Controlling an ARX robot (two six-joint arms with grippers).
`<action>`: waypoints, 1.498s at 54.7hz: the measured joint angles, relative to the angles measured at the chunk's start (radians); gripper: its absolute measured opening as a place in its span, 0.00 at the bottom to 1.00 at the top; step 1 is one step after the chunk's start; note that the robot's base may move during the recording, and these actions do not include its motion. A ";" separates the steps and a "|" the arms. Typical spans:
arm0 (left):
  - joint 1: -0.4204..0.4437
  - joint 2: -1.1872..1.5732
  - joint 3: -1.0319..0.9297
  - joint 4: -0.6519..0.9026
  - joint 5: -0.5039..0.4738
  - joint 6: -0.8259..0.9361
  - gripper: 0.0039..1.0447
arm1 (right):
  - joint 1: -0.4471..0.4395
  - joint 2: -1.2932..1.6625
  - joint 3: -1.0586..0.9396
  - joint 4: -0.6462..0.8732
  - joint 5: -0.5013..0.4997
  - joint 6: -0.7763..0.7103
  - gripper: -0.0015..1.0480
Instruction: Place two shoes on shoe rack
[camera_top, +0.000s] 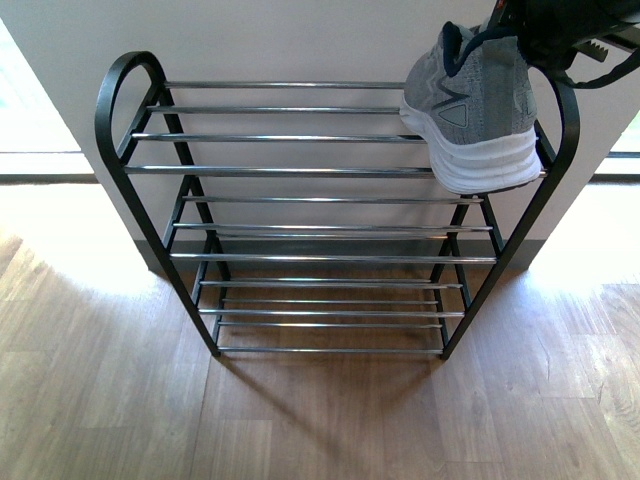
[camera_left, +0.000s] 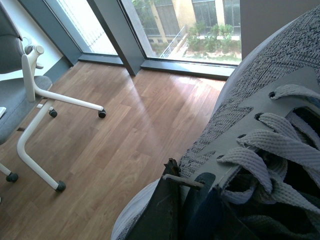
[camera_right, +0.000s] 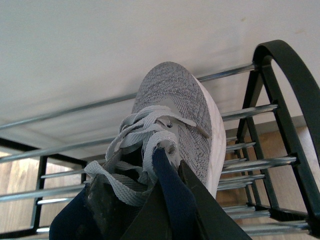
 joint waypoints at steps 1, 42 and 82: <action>0.000 0.000 0.000 0.000 0.000 0.000 0.01 | -0.007 0.017 0.014 -0.004 0.008 0.007 0.01; 0.000 0.000 0.000 0.000 0.000 0.000 0.01 | -0.137 0.143 0.096 0.002 0.074 0.174 0.01; 0.000 0.000 0.000 0.000 -0.001 0.000 0.01 | -0.055 -0.287 -0.126 -0.163 -0.019 -0.016 0.86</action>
